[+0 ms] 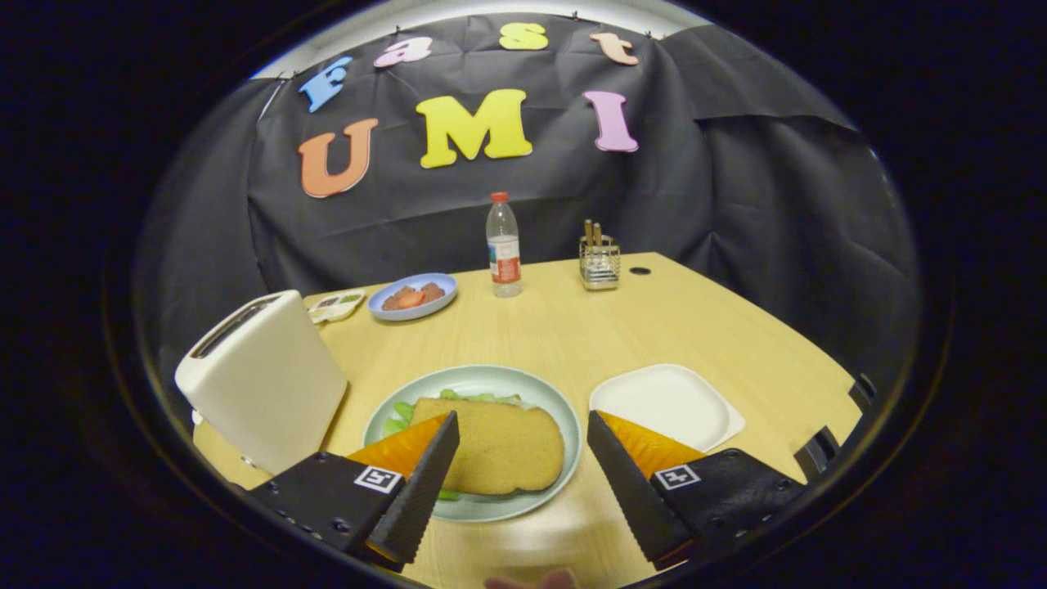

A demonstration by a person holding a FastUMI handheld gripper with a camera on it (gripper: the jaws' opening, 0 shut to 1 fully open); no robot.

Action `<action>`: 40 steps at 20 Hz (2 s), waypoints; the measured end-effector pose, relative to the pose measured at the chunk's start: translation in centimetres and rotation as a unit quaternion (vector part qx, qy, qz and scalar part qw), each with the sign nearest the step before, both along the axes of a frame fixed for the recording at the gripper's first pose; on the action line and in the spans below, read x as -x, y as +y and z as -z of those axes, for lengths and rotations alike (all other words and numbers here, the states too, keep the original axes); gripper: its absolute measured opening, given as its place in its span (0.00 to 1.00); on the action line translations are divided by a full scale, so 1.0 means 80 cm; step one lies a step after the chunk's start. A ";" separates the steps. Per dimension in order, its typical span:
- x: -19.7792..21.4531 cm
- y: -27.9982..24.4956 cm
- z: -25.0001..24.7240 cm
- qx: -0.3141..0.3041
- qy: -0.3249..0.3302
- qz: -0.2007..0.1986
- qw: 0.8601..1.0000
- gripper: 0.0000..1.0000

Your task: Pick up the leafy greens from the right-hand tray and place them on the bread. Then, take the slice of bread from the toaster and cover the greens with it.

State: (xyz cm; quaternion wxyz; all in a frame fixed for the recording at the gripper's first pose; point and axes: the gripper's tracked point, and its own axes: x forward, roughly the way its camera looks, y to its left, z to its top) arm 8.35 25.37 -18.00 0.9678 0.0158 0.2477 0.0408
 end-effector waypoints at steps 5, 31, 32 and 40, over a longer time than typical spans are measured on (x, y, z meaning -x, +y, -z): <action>0.025 -0.015 -0.074 -0.008 -0.121 -0.045 0.992 0.96; 0.135 -0.219 -0.283 0.001 -0.313 -0.021 0.949 0.95; 0.136 -0.213 -0.284 0.001 -0.314 -0.024 0.949 0.95; 0.131 -0.181 -0.290 -0.008 -0.320 -0.027 0.947 0.95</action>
